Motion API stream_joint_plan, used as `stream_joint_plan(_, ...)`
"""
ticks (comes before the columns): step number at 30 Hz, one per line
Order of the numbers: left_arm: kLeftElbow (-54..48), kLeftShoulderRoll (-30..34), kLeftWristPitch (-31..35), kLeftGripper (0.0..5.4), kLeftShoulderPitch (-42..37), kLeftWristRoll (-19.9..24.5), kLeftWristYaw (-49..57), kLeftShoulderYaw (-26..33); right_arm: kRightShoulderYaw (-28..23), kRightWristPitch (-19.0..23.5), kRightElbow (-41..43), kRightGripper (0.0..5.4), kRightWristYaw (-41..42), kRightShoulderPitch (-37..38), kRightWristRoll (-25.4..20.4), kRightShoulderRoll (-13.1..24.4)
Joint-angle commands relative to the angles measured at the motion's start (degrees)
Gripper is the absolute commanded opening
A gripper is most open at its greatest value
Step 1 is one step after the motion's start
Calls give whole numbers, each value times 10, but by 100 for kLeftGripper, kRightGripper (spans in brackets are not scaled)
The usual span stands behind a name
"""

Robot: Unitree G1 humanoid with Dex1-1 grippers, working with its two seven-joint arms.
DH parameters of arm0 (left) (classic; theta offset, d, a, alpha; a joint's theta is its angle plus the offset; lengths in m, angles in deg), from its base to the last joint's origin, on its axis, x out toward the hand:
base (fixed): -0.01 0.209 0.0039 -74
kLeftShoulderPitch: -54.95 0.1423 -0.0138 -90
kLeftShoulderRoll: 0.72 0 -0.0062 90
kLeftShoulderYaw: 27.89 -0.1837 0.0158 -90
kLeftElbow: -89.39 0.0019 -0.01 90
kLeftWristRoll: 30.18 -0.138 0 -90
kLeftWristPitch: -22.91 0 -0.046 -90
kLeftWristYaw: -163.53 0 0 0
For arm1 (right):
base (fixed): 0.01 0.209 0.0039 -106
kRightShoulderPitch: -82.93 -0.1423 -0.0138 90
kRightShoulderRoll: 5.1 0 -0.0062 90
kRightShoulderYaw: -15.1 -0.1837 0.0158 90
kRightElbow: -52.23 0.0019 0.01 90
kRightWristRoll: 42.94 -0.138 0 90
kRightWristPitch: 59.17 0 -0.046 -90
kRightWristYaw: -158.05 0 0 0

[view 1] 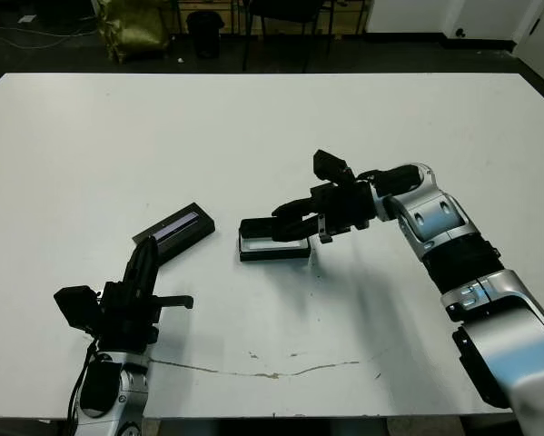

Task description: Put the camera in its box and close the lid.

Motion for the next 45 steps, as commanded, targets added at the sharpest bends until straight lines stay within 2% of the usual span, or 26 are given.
stream_joint_plan(1, 4, 2, 9, 0, 7, -6, 9, 1, 7, 0, 1, 64, 0, 1, 10, 2)
stream_joint_plan(21, 9, 2, 2, 0, 8, -4, 2, 0, 11, -41, -24, 64, -2, 4, 28, 7)
stream_joint_plan(45, 16, 1, -6, 0, 8, 6, -7, -1, 19, -35, -22, 64, 6, 2, 53, 7)
